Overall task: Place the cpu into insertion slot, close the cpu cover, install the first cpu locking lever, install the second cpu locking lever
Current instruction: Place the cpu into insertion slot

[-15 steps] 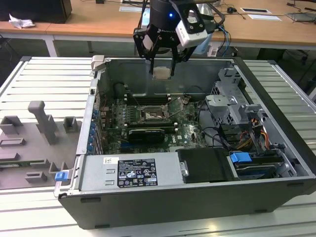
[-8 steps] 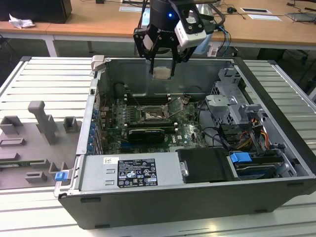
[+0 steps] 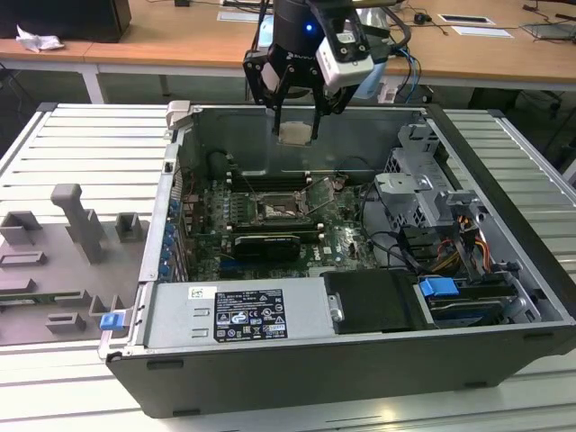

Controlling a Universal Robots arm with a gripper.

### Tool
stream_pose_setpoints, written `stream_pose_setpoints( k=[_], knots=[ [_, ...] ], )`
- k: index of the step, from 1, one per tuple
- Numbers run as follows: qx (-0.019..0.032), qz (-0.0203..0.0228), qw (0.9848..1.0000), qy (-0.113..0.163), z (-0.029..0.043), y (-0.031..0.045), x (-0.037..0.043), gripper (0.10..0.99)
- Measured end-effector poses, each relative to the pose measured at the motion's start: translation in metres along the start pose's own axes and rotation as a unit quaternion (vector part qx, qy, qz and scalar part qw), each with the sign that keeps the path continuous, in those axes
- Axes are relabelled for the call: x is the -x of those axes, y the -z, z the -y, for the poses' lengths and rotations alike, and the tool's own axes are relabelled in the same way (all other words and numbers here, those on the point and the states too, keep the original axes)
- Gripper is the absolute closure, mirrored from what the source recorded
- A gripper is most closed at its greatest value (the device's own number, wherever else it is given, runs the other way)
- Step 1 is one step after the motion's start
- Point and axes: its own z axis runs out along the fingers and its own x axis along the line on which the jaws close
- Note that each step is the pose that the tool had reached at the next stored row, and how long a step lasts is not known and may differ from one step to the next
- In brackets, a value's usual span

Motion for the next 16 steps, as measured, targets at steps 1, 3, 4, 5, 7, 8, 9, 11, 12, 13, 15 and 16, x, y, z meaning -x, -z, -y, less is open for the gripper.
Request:
stream_pose_setpoints(
  k=[1, 3, 4, 5, 7, 8, 9, 11, 12, 13, 15, 16],
  knots=[
    [0.0000, 0.0002, 1.0000, -0.002, 0.0000, 0.0000, 0.0000, 0.557],
    [0.0001, 0.0005, 1.0000, -0.006, 0.0000, 0.0000, 0.0000, 0.557],
    [0.0001, 0.0006, 1.0000, -0.007, 0.0000, 0.0000, 0.0000, 0.557],
    [0.0002, 0.0009, 0.9999, -0.010, 0.0000, -0.0001, 0.0000, 0.557],
    [0.0003, 0.0014, 0.9999, -0.015, 0.0000, -0.0001, 0.0000, 0.557],
    [0.0004, 0.0016, 0.9998, -0.018, 0.0000, -0.0001, 0.0000, 0.557],
    [0.0004, 0.0019, 0.9998, -0.022, 0.0000, -0.0001, 0.0000, 0.557],
    [0.0006, 0.0024, 0.9996, -0.028, 0.0000, -0.0001, 0.0000, 0.557],
    [0.0006, 0.0027, 0.9995, -0.031, 0.0000, -0.0002, 0.0000, 0.557],
    [0.0006, 0.0028, 0.9995, -0.032, 0.0000, -0.0002, 0.0000, 0.557],
    [0.0007, 0.0032, 0.9994, -0.036, 0.0000, -0.0002, 0.0000, 0.557],
    [0.0008, 0.0033, 0.9993, -0.038, 0.0000, -0.0002, 0.0000, 0.557]
  ],
)
